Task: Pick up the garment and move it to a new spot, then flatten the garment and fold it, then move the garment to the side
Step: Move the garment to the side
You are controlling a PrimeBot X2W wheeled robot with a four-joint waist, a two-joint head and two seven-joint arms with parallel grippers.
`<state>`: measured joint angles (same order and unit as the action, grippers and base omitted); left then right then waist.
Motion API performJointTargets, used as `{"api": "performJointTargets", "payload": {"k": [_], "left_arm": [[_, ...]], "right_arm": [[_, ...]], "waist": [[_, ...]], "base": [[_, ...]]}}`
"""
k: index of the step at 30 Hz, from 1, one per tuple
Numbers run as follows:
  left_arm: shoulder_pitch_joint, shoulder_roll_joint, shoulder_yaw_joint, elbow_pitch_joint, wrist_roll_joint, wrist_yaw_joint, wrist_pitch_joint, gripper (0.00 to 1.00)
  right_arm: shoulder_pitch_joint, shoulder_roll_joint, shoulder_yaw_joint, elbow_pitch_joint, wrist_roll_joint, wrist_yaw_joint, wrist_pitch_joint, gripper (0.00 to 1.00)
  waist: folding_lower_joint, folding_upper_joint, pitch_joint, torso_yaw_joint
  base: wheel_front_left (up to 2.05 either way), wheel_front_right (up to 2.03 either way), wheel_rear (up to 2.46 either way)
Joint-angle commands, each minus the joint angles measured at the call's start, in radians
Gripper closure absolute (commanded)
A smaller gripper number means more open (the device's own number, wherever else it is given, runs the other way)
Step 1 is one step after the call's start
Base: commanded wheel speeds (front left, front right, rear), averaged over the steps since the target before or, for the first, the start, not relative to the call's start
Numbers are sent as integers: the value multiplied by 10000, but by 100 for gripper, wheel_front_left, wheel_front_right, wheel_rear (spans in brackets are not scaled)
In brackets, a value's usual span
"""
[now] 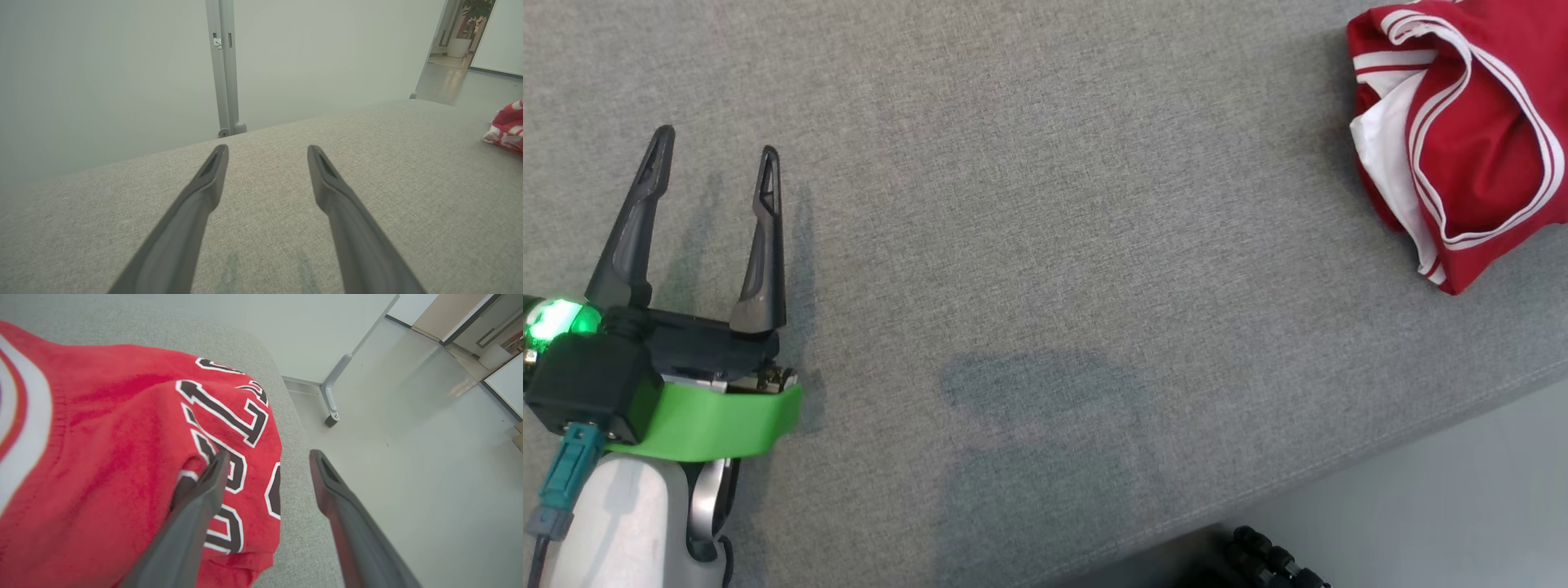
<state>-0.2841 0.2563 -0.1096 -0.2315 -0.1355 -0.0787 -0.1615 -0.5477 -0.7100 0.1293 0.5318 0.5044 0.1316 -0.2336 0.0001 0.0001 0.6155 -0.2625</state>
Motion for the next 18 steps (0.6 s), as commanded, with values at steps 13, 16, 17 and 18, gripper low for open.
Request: {"api": "performJointTargets", "payload": {"k": [13,16,17,18], "left_arm": [[1018,-364,135,492,-352,479,-405,0],[1202,-464,208,594,-451,636,-481,0],[1262,-496,233,640,-465,693,-504,0],[1325,-540,242,682,-501,720,-534,0]], "right_arm": [[2983,2139,-2108,-4268,-1503,-18,-173,0],[3454,2908,-2101,-5166,-1786,-17,48,0],[3563,3121,-2050,-5378,-1884,-17,149,0],[3660,3367,-2020,-5585,-1924,-17,182,0]], "waist": [[-1,-1,-2041,442],[-1,-1,-2396,675],[-1,-1,-2525,768],[-1,-1,-2652,872]], "base": [[0,0,0],[0,0,0],[0,0,0],[0,0,0]]}}
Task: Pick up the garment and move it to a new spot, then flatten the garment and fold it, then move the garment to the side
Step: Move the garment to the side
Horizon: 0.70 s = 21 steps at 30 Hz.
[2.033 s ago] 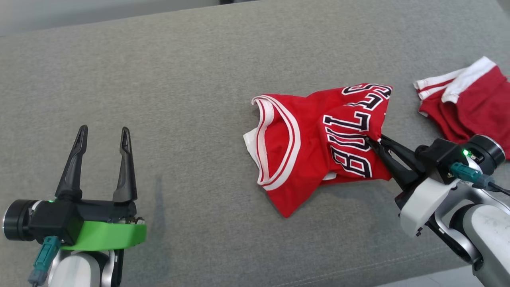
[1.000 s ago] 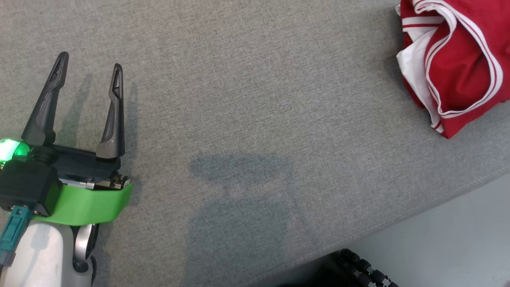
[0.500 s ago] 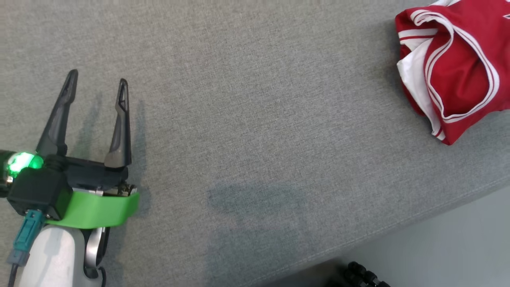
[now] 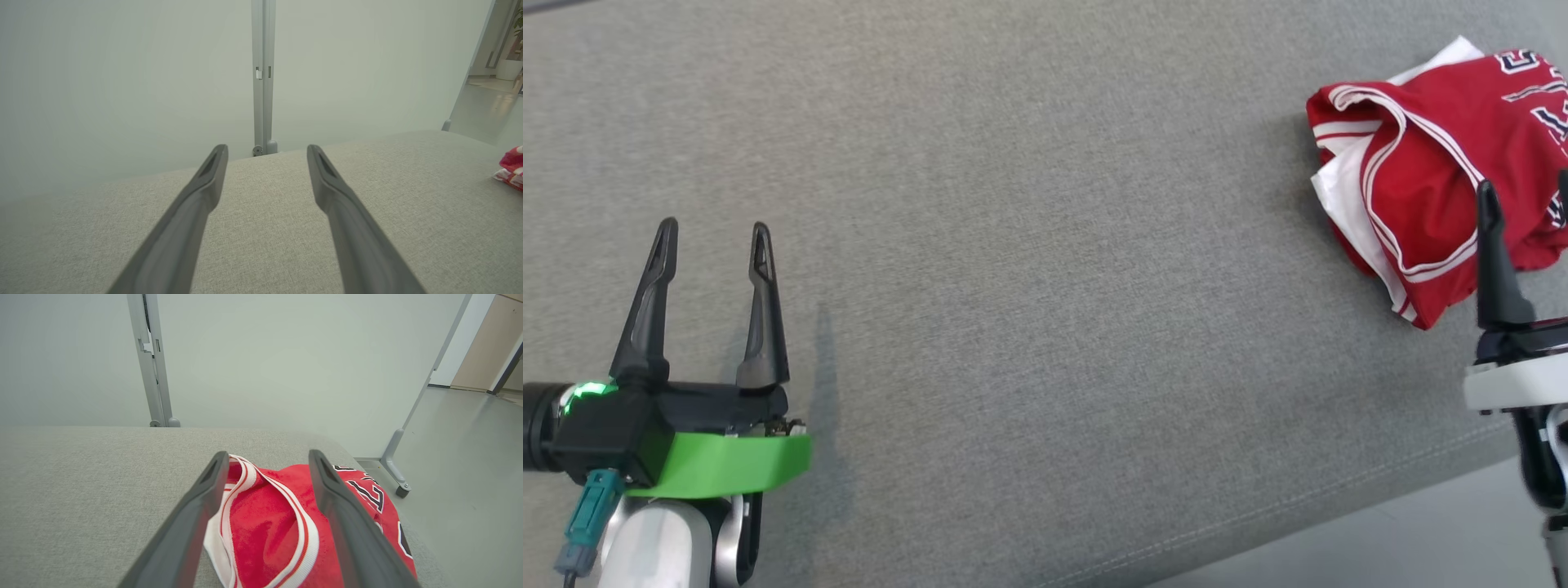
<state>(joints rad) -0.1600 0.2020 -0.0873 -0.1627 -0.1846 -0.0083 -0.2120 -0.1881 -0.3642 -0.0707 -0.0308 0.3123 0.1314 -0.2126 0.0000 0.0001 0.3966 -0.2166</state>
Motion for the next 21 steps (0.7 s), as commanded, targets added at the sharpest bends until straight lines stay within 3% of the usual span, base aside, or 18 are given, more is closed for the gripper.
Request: {"api": "performJointTargets", "payload": {"k": [1,5,9,21], "left_arm": [[141,-26,51,24,-33,71,-45,0],[510,-117,231,222,-179,288,-153,0],[799,-149,332,386,-246,431,-200,0],[1495,-16,263,796,-276,492,-108,0]], "right_arm": [[121,127,-30,-128,-79,-15,33,0],[243,1028,307,-530,-389,-15,226,0],[287,1540,535,-384,-576,-15,272,0],[738,2127,782,163,-1110,-15,291,0]], "waist": [[0,-1,-558,508],[0,-1,-1044,1010],[0,-1,-1395,1357],[0,-1,-2450,1856]], "base": [[0,0,0],[0,0,0],[0,0,0],[0,0,0]]}}
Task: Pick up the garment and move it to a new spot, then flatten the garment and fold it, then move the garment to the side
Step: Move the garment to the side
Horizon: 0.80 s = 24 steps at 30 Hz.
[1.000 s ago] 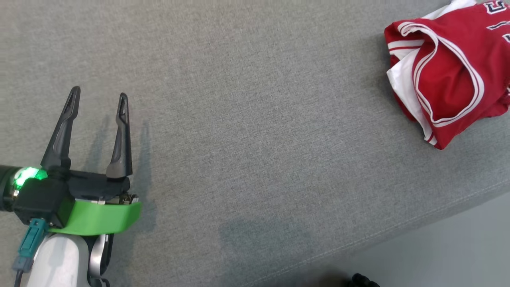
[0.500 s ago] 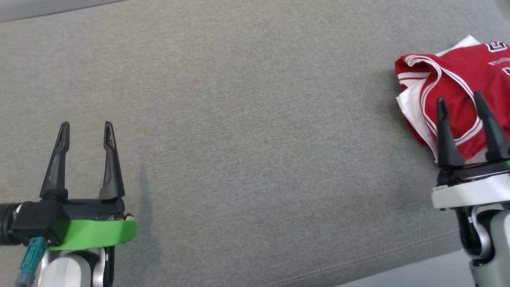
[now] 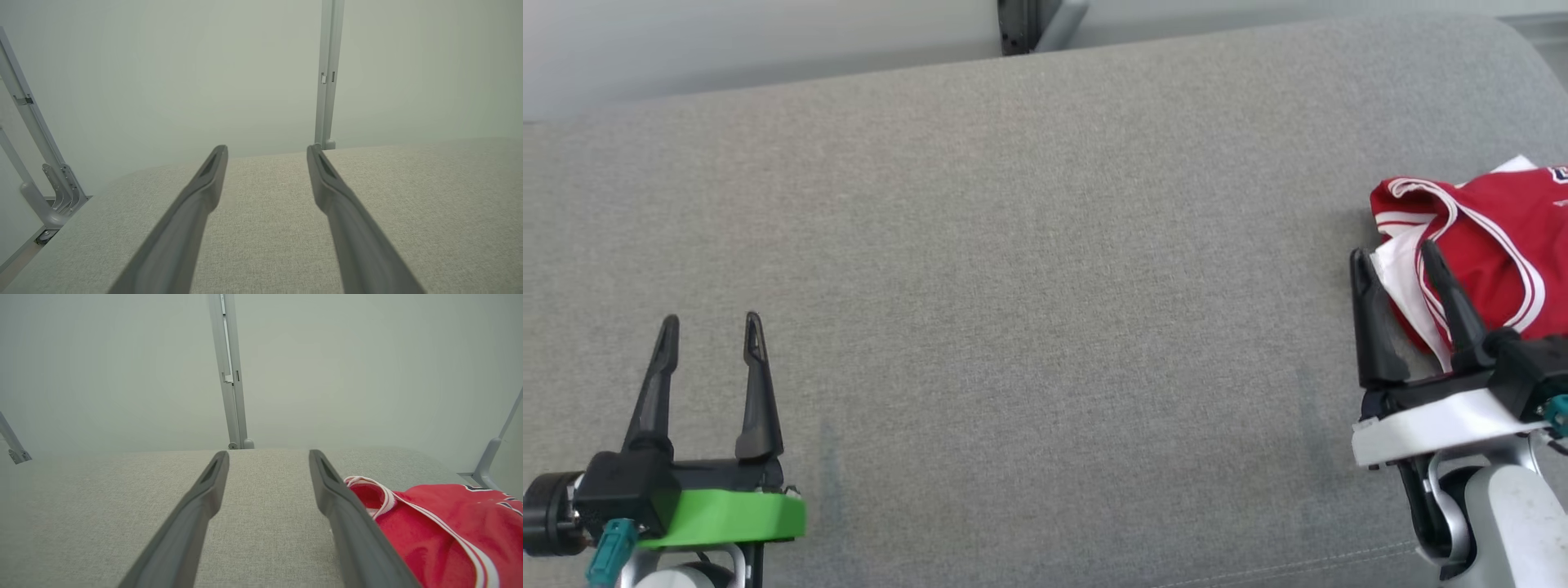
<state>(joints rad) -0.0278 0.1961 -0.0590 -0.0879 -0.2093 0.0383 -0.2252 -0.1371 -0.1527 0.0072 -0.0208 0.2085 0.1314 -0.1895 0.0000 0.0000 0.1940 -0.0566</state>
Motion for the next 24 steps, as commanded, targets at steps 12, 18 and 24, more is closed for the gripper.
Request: {"api": "performJointTargets", "payload": {"k": [12,18,24], "left_arm": [[907,178,-252,259,-86,-22,301,0],[1222,259,-316,295,-161,-45,488,0],[1239,319,-365,357,-210,-76,613,0]], "right_arm": [[1155,-119,-124,-76,-209,-15,407,0],[1541,-189,-233,-271,-187,-15,576,0],[1679,-200,-301,-422,-204,-15,683,0]], "waist": [[0,0,-1339,300],[0,0,-1573,277],[0,0,-1571,277]], "base": [[0,0,0],[0,0,0],[0,0,0]]}}
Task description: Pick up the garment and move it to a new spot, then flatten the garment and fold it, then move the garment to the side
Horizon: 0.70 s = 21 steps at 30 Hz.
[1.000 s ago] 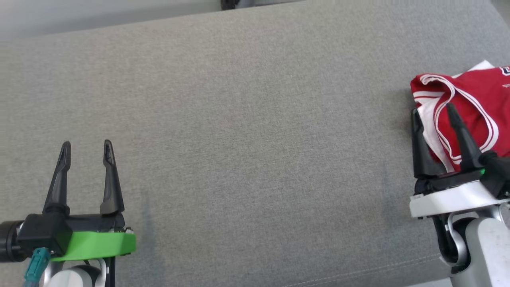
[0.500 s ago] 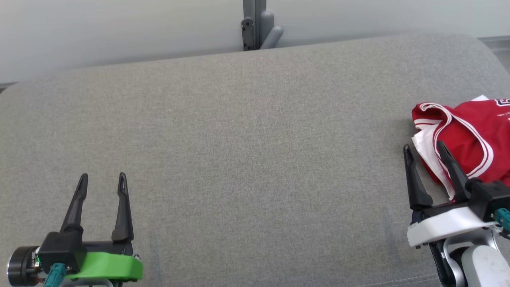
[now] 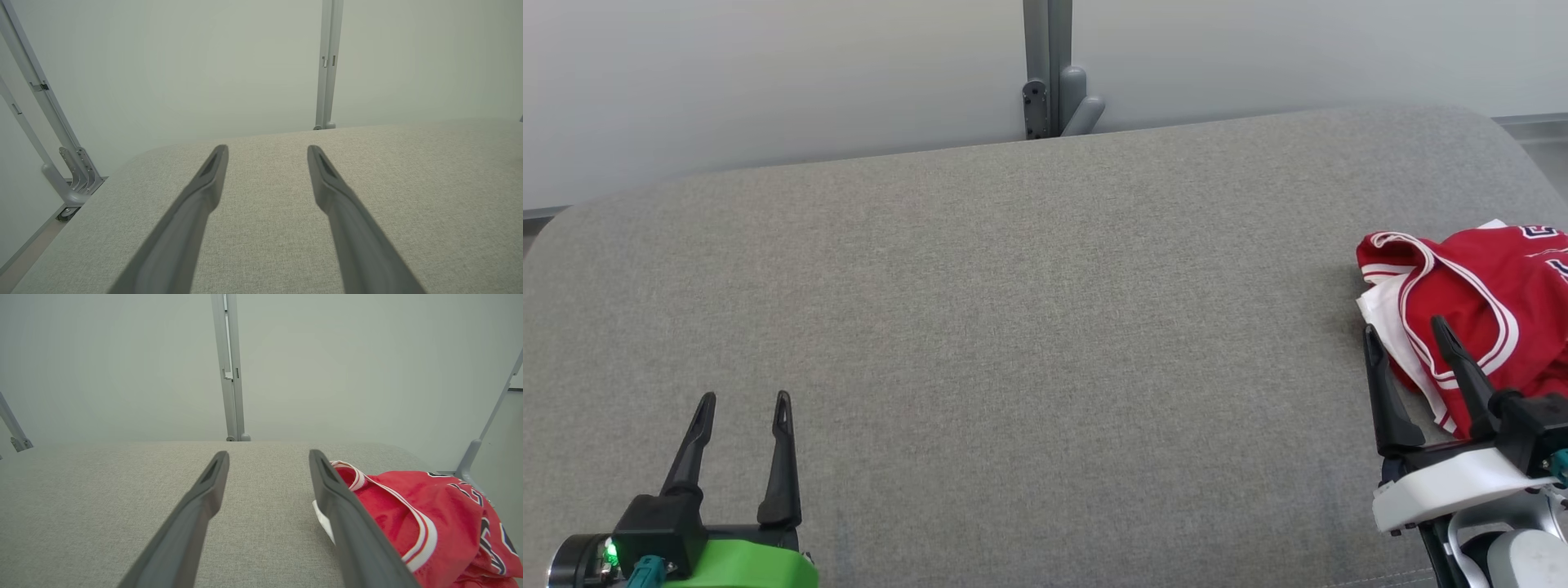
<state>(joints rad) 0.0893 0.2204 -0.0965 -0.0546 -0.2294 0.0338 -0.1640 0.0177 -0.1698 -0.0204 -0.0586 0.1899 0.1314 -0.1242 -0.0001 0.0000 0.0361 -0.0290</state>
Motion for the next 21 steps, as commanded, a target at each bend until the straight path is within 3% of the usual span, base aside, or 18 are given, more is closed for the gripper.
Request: {"api": "performJointTargets", "payload": {"k": [1,21], "left_arm": [[50,72,4,28,-29,-25,10,0],[-188,140,-76,29,-128,125,-119,0]], "right_arm": [[133,-28,-31,-58,-12,-15,30,0],[111,38,-13,-131,-32,-15,19,0]], "waist": [[1,0,15,7],[1,0,208,84]], "base": [[0,0,0],[0,0,0]]}}
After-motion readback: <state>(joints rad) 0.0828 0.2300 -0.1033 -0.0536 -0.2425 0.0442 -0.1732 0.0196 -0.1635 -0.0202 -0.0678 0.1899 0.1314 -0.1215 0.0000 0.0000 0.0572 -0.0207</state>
